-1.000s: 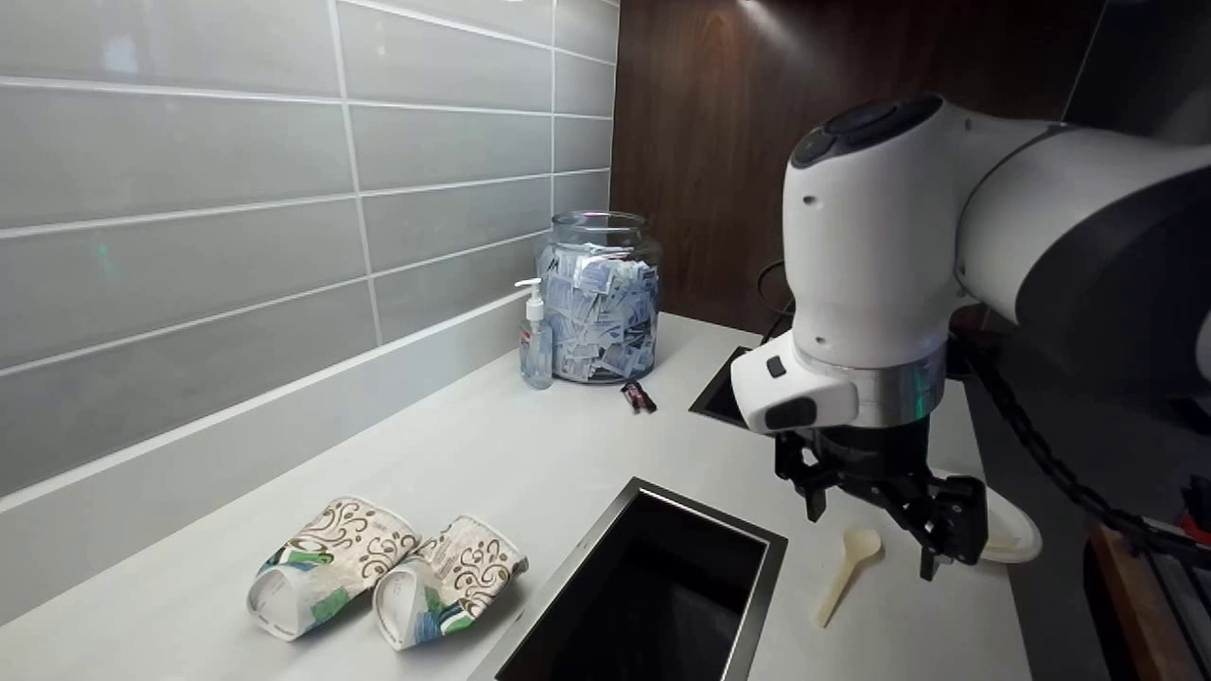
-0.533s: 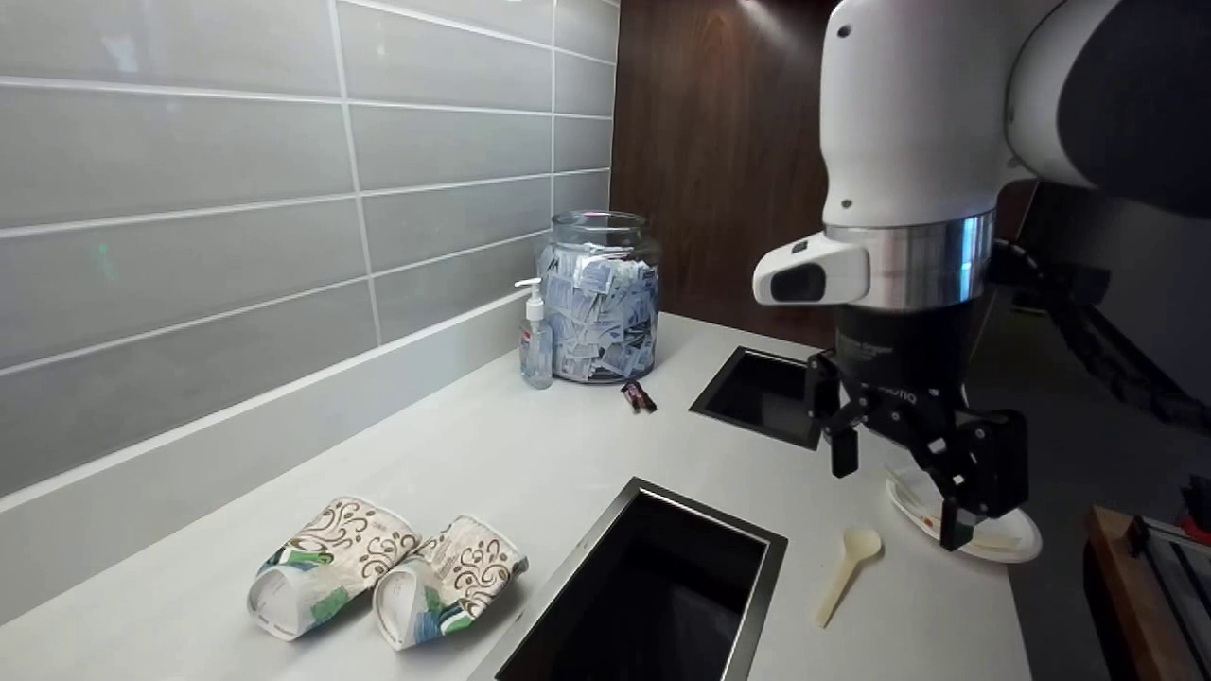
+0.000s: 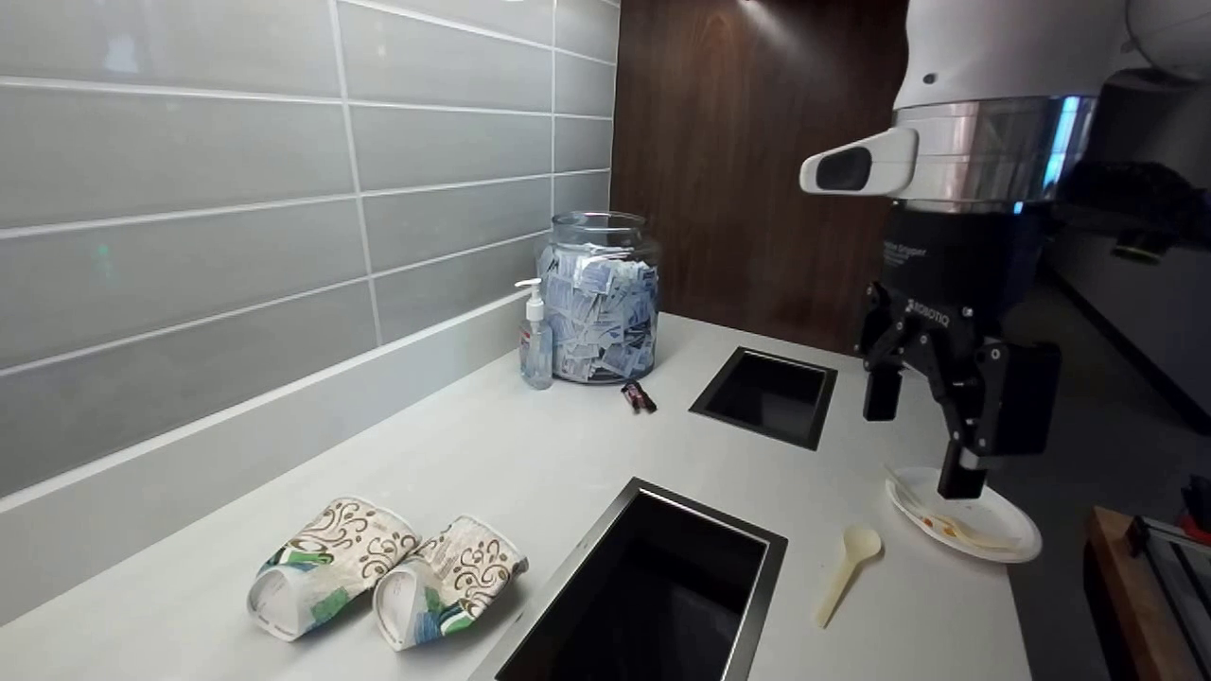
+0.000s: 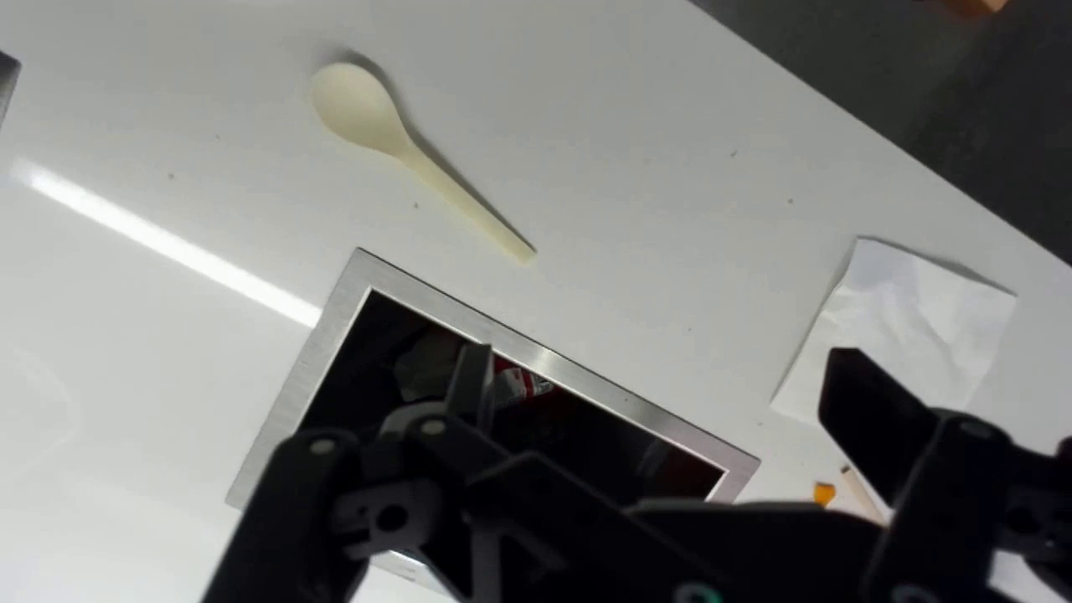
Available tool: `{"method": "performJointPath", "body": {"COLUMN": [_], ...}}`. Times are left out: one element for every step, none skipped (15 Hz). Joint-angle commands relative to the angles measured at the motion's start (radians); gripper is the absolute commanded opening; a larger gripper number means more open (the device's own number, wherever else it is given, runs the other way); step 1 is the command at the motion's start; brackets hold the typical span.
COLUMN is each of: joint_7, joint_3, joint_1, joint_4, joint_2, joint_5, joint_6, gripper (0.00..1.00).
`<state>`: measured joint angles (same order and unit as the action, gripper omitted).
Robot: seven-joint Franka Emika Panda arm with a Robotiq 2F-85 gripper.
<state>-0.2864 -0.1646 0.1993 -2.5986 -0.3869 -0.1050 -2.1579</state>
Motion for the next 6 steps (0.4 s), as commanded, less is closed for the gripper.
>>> {"method": "performJointPath", "body": {"joint_7": [0.208,0.258,0.293,0.216,0.248,0.265], "joint_3": [-0.016,-0.019,-0.014,0.001,-0.001,-0.002], "joint_1": [-0.002,-0.004,-0.002,0.009,0.007,0.007], "joint_4": [-0.07,-0.081,-0.097,-0.045,-0.057,-0.065], "joint_2": [-0.109,-0.126,-0.143,-0.073,-0.088,-0.1], "joint_5": [0.004,-0.002,-0.019,0.005,0.005,0.004], "joint_6": [0.024,0.029,0.028,0.008,0.009,0.009], "gripper": [1.0,1.0,1.0,1.0,1.0,1.0]}}
